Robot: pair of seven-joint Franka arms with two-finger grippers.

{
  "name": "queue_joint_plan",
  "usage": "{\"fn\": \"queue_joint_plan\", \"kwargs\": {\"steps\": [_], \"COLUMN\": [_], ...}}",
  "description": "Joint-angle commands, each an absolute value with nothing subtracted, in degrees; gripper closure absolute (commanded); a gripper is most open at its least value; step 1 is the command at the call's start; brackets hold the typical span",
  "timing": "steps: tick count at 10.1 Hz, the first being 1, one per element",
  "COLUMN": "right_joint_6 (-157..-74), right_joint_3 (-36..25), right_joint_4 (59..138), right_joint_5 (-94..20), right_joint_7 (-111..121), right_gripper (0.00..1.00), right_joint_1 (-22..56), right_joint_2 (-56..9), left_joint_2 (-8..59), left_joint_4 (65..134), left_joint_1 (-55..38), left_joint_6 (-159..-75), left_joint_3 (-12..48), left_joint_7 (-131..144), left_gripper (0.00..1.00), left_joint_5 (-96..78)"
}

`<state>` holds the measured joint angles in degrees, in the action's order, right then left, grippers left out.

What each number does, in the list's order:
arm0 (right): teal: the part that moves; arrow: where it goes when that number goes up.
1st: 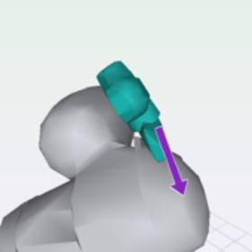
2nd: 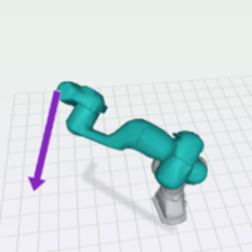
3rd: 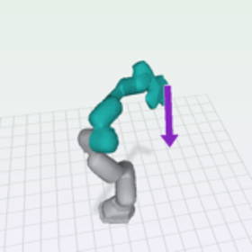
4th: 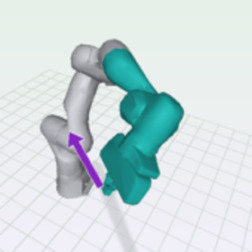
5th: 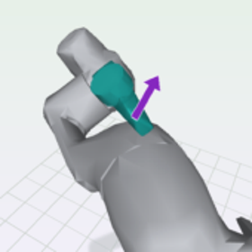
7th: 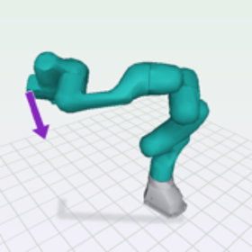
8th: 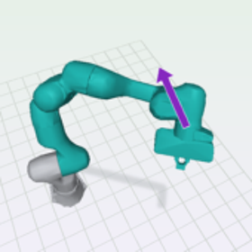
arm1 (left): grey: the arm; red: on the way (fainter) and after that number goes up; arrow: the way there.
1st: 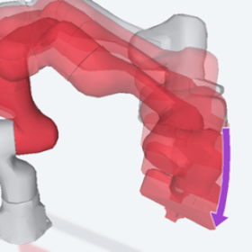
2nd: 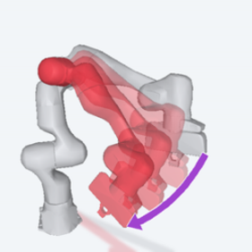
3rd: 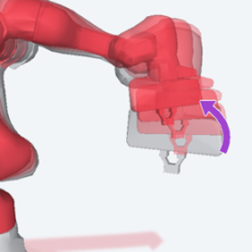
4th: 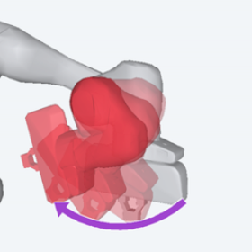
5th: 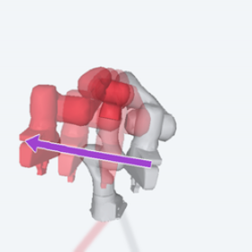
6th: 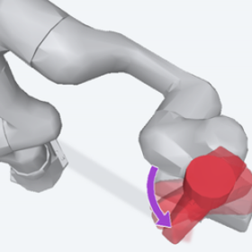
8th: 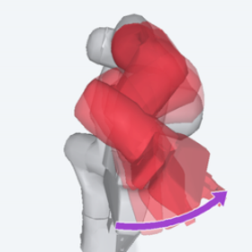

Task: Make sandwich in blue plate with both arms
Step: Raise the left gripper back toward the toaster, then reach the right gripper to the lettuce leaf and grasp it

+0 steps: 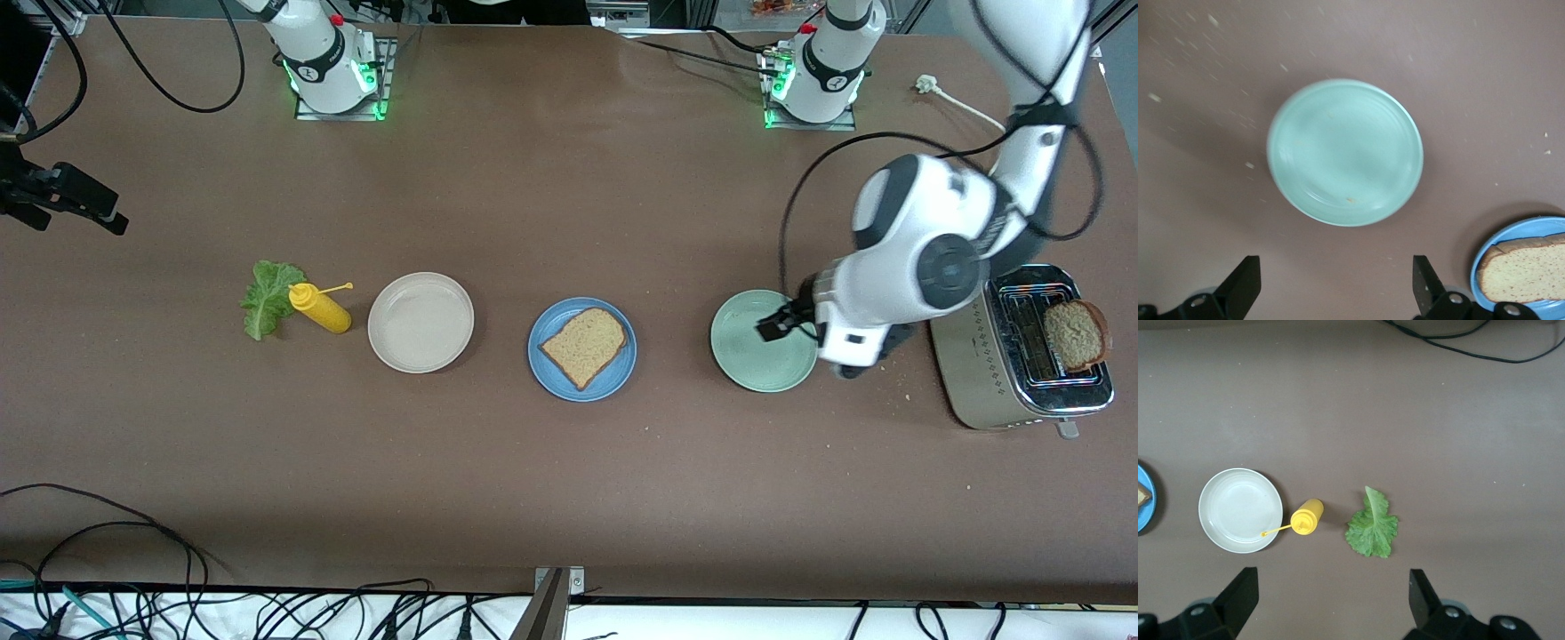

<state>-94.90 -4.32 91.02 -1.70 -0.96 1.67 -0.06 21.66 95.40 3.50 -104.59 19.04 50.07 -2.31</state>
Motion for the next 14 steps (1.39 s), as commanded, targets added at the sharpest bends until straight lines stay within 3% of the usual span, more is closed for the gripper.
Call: {"fn": "queue_joint_plan", "kwargs": {"steps": [1,5,7,9,14], "right_joint_6": [-93.78,-92.29,-87.4,-84.56,-85.49], "right_joint_3": [-0.89,0.7,0.88,0.7,-2.63], "right_joint_4": [90.35,88.86,88.86,90.25,103.23], "right_joint_5": [-2.37,-1.85,-0.45,-0.18,6.06], "right_joint_7": [-1.23,-0.44,-0.7,-1.14,-1.58], "right_gripper": [0.0,0.0,0.0,0.0,0.0], "right_joint_1": [1.76,2.2,2.37,2.2,1.93], "right_joint_2": [0.35,-0.53,-5.25,-5.27,-5.27], "left_joint_2": [15.39,11.69,10.55,10.55,10.63], "left_joint_4": [96.59,96.42,96.07,95.98,95.01], "left_joint_1": [9.83,14.14,16.08,16.17,17.05], "left_joint_6": [-99.59,-98.44,-98.17,-97.13,-96.5], "left_joint_3": [19.51,19.42,19.51,19.6,19.6], "left_joint_7": [38.35,26.84,24.09,23.73,23.73], "left_gripper": [0.0,0.0,0.0,0.0,0.0], "left_joint_5": [1.92,7.56,7.47,7.47,7.03]}}
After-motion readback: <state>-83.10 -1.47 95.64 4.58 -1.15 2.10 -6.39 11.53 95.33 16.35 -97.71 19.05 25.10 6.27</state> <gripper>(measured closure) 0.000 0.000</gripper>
